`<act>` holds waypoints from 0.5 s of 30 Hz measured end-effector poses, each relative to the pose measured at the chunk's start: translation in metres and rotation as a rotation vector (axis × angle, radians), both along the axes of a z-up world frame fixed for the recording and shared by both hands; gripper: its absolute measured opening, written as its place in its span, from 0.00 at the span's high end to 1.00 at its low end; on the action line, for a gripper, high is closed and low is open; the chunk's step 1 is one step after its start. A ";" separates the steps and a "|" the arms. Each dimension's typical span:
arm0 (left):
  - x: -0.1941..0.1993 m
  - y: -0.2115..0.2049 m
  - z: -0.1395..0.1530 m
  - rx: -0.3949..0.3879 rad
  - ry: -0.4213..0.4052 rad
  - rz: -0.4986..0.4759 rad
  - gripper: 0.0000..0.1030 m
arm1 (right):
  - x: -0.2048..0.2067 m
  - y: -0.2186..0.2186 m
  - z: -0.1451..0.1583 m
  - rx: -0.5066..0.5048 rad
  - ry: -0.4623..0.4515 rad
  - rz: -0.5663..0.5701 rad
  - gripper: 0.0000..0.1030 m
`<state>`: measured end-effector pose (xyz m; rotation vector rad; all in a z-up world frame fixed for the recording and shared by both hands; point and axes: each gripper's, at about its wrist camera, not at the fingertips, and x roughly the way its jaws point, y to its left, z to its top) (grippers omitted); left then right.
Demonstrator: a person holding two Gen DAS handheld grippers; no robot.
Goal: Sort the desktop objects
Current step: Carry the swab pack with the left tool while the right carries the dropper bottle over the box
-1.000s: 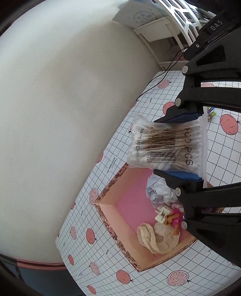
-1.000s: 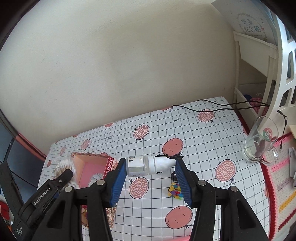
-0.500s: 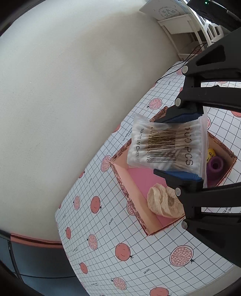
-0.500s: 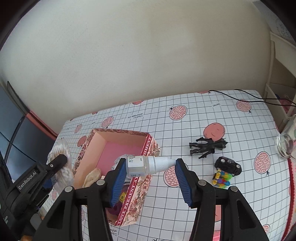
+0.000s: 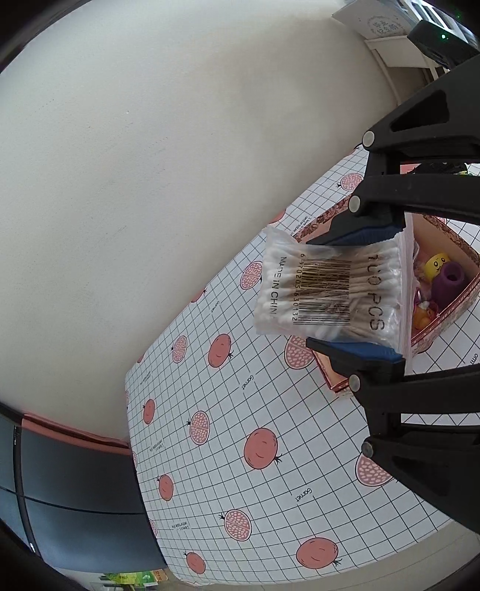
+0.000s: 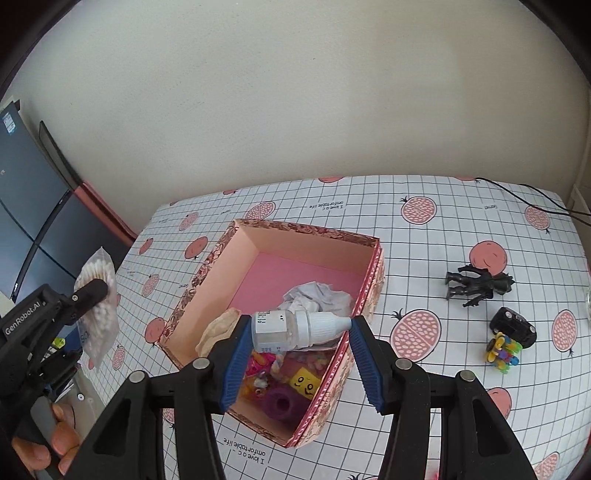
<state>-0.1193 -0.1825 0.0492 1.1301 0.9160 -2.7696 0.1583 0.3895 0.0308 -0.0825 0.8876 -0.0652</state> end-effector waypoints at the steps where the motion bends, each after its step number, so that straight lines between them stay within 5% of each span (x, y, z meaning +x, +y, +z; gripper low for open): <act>1: 0.001 -0.003 0.000 0.001 0.002 0.005 0.56 | 0.000 0.003 -0.002 0.000 0.002 0.009 0.46; 15: -0.013 0.013 -0.018 -0.006 -0.055 -0.047 0.56 | 0.007 0.009 -0.019 -0.002 0.031 0.027 0.46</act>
